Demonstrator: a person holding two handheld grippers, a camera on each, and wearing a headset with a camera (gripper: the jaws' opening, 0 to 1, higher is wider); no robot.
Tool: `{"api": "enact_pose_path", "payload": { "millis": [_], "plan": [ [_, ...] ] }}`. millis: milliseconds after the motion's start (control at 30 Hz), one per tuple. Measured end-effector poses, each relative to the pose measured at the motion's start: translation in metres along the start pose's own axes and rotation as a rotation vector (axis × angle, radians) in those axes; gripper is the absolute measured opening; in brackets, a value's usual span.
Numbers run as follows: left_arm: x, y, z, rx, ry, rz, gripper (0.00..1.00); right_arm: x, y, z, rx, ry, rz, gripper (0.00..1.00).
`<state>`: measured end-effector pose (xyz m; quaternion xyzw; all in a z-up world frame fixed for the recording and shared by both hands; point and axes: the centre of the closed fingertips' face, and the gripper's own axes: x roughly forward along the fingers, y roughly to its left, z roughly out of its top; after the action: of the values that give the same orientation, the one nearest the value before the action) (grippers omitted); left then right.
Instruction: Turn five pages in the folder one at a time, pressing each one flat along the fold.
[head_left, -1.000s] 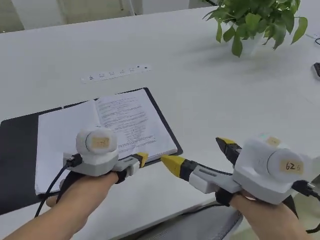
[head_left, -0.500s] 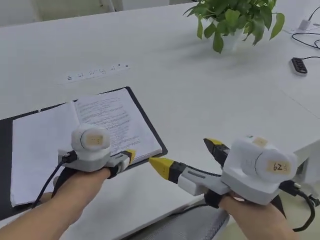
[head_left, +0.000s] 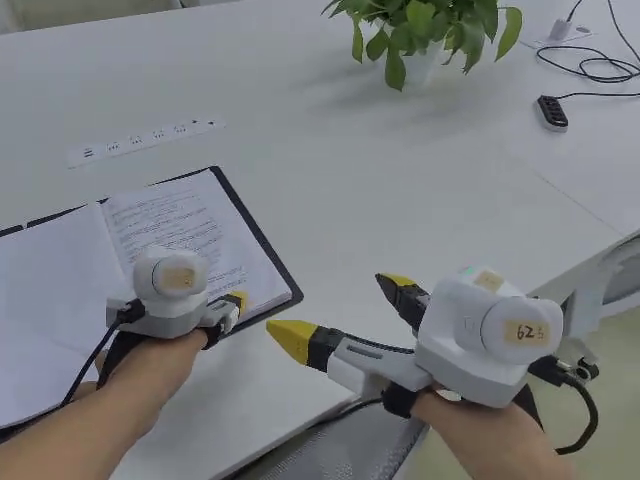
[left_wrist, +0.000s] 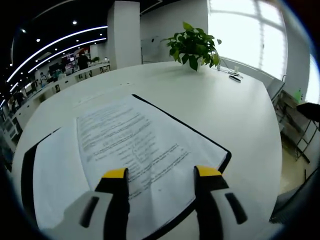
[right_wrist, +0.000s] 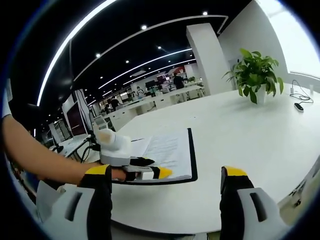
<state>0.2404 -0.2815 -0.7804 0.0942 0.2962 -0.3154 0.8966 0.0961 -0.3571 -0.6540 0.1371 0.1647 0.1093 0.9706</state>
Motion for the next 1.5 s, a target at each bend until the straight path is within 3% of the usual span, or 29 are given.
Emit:
{"api": "enact_pose_path", "payload": {
  "millis": [100,300,500,700,833,1033,1200,1500],
  "plan": [
    [0.001,0.0,-0.001,0.013,-0.019,0.015,0.51,0.0,0.0,0.0,0.005,-0.003,-0.003,0.89],
    [-0.002,0.003,-0.002,0.013,-0.129,0.01,0.49,0.002,0.0,0.0,0.003,0.0,0.001,0.88],
    [-0.001,0.001,-0.002,0.02,-0.17,0.006,0.46,0.001,-0.001,0.0,0.003,-0.003,-0.001,0.87],
    [-0.002,0.0,-0.003,0.006,-0.23,0.004,0.32,0.001,-0.002,0.0,0.006,-0.002,-0.002,0.87],
    [-0.002,0.004,-0.002,0.003,-0.242,0.008,0.3,0.001,-0.001,-0.001,0.001,0.005,-0.002,0.86],
    [-0.002,0.021,-0.001,-0.013,-0.248,0.05,0.08,0.003,-0.001,-0.002,-0.002,0.012,0.0,0.86],
    [-0.002,0.021,-0.001,-0.008,-0.251,0.049,0.07,0.006,-0.002,-0.005,-0.004,0.029,0.004,0.86],
    [-0.002,0.025,-0.001,-0.077,-0.262,0.05,0.02,0.018,-0.014,0.003,-0.011,0.038,0.008,0.8]
  ]
}}
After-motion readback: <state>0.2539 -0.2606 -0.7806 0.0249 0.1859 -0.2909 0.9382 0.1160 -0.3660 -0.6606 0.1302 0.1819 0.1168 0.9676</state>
